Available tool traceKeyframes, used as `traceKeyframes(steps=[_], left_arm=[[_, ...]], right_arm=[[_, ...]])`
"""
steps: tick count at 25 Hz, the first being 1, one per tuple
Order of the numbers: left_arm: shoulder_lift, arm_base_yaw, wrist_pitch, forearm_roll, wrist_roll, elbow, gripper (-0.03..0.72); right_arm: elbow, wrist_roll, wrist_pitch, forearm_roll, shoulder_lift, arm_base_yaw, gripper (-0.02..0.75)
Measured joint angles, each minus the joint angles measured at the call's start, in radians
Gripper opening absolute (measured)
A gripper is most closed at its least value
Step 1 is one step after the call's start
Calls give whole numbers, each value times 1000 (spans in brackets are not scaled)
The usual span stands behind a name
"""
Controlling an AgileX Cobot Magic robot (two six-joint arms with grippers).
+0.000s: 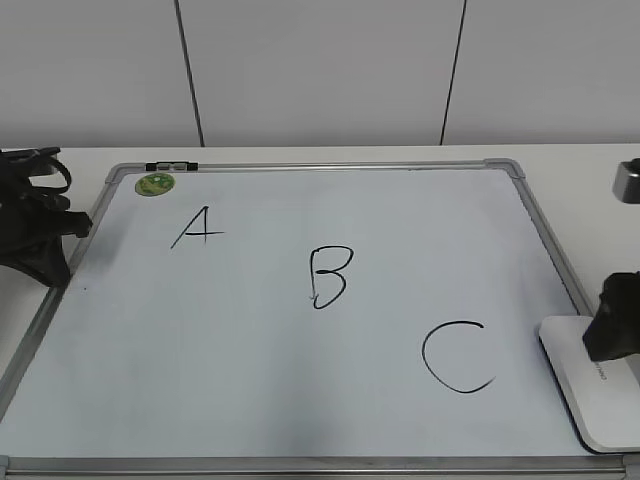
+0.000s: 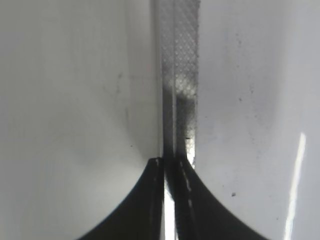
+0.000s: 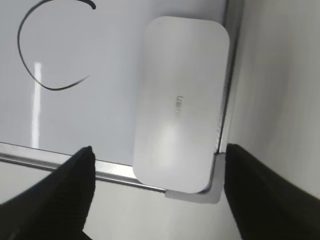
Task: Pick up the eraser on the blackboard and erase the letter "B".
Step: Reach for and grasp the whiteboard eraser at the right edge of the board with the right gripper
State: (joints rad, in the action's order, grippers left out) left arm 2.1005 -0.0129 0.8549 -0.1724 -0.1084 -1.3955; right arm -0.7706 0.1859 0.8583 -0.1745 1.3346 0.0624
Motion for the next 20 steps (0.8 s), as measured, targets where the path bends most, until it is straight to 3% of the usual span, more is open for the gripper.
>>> traceKeyframes(steps=[4,20], left_arm=[[0,0,0,0,0,0,11],[0,0,0,0,0,0,11]], right_arm=[[0,-12,-47,0,78,37,648],[-2,-129,-138,61,241,41,658]])
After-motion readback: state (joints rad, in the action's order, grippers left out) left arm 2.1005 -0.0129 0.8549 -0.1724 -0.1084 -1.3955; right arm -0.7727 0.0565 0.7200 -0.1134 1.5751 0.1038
